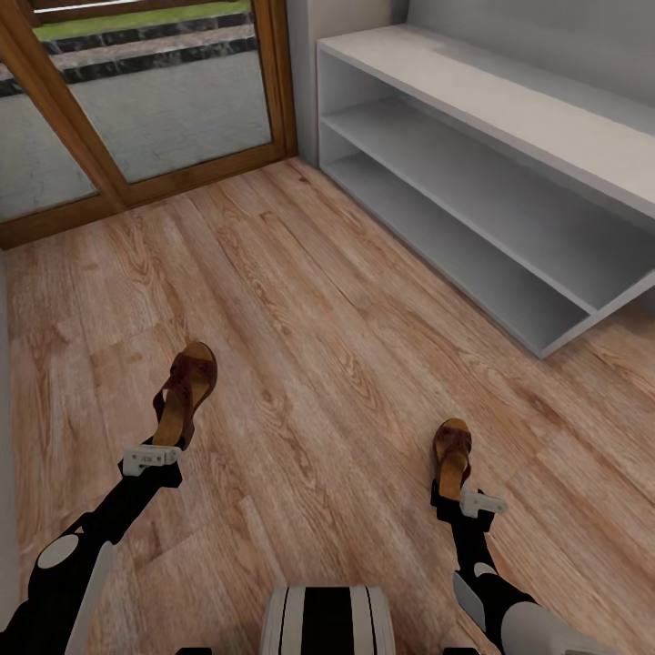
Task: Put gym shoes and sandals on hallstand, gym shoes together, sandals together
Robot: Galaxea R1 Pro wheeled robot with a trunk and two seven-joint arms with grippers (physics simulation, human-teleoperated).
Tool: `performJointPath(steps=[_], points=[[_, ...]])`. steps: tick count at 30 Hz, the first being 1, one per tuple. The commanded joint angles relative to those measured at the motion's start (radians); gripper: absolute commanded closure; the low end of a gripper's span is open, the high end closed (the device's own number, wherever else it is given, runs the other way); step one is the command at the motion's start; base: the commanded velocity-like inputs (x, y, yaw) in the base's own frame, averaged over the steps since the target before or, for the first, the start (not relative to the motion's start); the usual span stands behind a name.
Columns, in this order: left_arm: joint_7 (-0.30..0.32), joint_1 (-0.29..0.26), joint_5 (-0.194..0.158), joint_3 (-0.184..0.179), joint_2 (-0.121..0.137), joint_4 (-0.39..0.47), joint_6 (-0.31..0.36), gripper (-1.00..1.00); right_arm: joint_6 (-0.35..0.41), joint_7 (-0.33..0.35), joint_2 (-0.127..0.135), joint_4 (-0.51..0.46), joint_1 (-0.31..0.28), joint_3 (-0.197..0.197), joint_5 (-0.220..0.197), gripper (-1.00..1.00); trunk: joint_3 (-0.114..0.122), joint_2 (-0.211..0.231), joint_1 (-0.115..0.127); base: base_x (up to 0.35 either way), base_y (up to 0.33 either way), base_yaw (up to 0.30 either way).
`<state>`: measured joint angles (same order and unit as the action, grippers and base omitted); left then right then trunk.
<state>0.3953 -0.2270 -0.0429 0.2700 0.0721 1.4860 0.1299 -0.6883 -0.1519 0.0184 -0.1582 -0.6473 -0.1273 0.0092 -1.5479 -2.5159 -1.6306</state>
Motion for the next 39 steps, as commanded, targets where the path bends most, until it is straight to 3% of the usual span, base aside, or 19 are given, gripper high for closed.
performJointPath(steps=[1,15,19,39], points=[[0.000,0.000,0.003,0.000,0.000,0.000,-0.001,1.00,0.000,0.000,0.000,0.000,0.000,0.000,0.000,-1.00,0.000,0.000,0.000,0.000,0.000,0.000],[0.000,0.000,0.003,0.000,0.000,0.000,0.000,1.00,-0.002,0.000,0.000,0.000,0.000,0.000,0.000,-1.00,0.000,0.000,0.000,0.000,0.000,0.000],[0.000,0.000,0.003,0.000,0.000,0.000,0.001,1.00,-0.002,0.000,0.000,0.000,0.000,0.000,0.000,-1.00,-0.015,-0.001,-0.002,0.000,0.000,0.000],[0.000,0.000,0.003,0.000,0.000,0.000,0.000,1.00,-0.002,0.000,0.000,0.000,0.000,0.000,0.001,-1.00,-0.015,-0.001,-0.002,0.000,0.000,0.000]])
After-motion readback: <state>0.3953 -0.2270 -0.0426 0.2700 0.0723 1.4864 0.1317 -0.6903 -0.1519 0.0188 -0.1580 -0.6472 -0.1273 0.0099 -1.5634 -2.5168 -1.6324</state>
